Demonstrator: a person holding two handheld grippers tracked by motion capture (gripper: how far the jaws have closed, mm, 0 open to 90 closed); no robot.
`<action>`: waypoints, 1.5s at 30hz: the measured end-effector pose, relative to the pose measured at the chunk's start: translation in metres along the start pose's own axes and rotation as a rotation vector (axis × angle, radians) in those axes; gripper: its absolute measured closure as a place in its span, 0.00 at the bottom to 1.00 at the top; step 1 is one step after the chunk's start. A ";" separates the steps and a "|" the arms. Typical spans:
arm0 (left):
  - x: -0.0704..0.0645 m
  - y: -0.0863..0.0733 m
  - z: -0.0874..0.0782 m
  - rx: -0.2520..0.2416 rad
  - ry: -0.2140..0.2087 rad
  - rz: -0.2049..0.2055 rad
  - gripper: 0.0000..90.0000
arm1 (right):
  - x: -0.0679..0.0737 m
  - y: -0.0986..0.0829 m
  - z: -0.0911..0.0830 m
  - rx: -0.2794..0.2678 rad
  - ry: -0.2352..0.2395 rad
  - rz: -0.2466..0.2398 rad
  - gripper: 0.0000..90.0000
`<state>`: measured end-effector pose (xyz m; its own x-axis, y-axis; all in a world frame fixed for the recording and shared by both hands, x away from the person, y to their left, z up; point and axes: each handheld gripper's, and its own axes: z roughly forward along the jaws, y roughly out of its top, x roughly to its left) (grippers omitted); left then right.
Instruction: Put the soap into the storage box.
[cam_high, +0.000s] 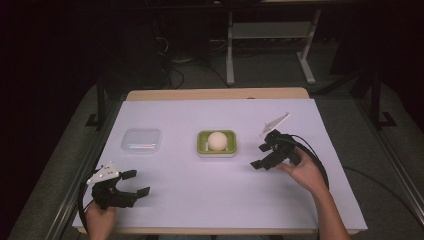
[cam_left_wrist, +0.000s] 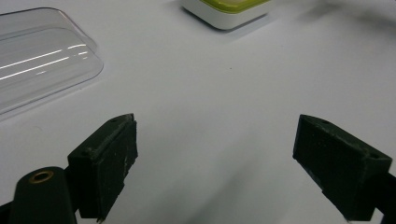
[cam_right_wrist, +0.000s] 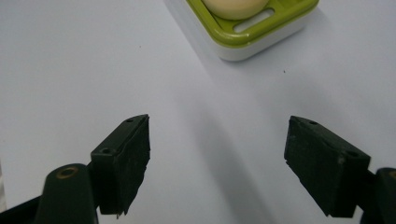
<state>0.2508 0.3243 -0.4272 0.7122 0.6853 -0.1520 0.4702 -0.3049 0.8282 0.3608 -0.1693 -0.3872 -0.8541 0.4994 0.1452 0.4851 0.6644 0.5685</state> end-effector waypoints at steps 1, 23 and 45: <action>0.000 0.000 0.000 0.000 0.001 0.003 0.14 | 0.001 -0.002 0.000 0.001 -0.003 0.006 0.24; -0.001 0.000 0.001 0.011 0.003 0.004 0.14 | 0.005 -0.052 -0.006 0.000 -0.016 0.054 0.21; -0.002 0.000 0.002 0.014 0.002 0.006 0.14 | 0.026 -0.087 -0.016 -0.009 -0.024 0.063 0.20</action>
<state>0.2504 0.3218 -0.4280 0.7139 0.6848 -0.1464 0.4733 -0.3178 0.8216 0.2934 -0.2230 -0.4197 -0.8170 0.5534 0.1619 0.5363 0.6263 0.5657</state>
